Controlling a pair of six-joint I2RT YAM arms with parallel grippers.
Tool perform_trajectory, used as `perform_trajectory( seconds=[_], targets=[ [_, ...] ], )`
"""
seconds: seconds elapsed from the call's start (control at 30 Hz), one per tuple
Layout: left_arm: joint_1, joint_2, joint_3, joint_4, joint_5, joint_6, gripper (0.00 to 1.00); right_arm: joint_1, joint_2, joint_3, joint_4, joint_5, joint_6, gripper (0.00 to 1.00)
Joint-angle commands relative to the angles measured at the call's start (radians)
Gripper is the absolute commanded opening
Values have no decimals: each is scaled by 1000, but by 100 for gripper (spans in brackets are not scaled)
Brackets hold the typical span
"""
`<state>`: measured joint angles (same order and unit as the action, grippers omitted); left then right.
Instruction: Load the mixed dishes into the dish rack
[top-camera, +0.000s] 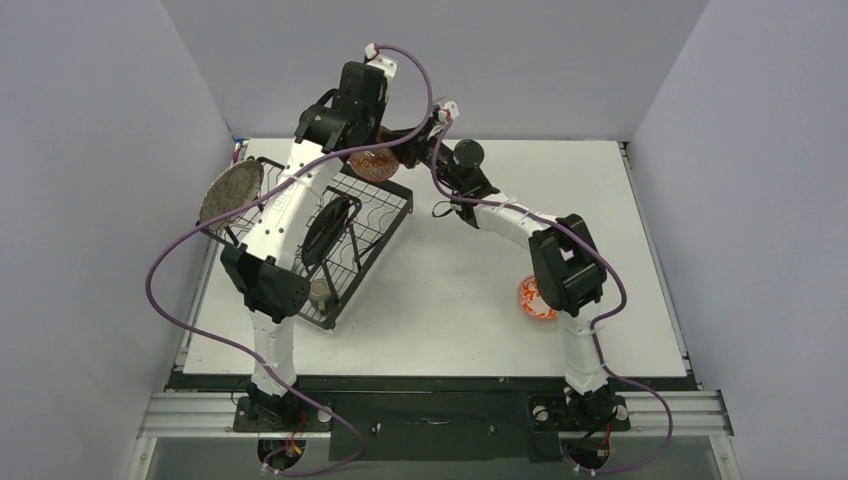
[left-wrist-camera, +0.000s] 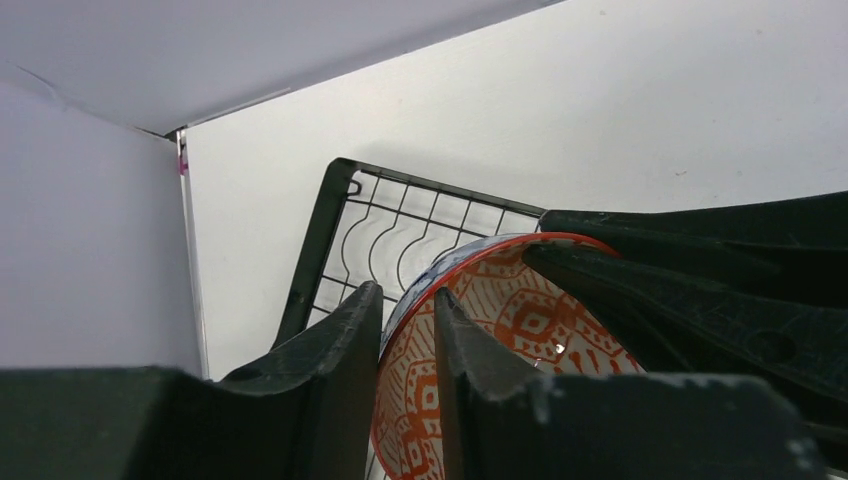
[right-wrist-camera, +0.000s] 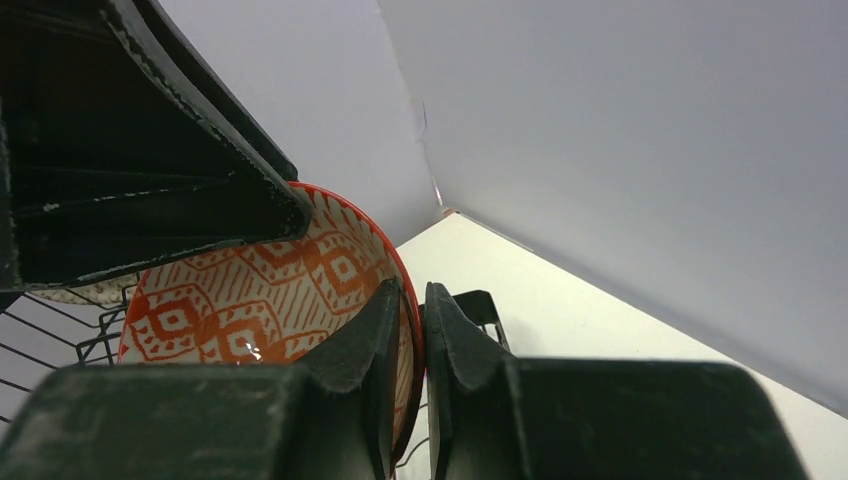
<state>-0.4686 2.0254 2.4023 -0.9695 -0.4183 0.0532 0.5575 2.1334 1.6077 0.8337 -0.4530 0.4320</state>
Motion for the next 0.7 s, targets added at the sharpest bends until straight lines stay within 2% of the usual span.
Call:
perform_trajectory(
  seconds=[0.0, 0.23, 0.37, 0.53, 0.67],
  targets=[
    [4, 19, 35, 13, -82, 39, 19, 12, -94, 10, 157, -17, 14, 0],
    [4, 27, 13, 26, -97, 38, 17, 20, -89, 21, 167, -18, 24, 0],
    [11, 20, -12, 29, -118, 32, 24, 21, -87, 21, 170, -22, 25, 0],
    [28, 5, -39, 34, -101, 13, 28, 26, -82, 26, 179, -25, 30, 0],
    [36, -2, -57, 40, -78, 15, 19, 31, -77, 33, 179, -28, 31, 0]
  ],
)
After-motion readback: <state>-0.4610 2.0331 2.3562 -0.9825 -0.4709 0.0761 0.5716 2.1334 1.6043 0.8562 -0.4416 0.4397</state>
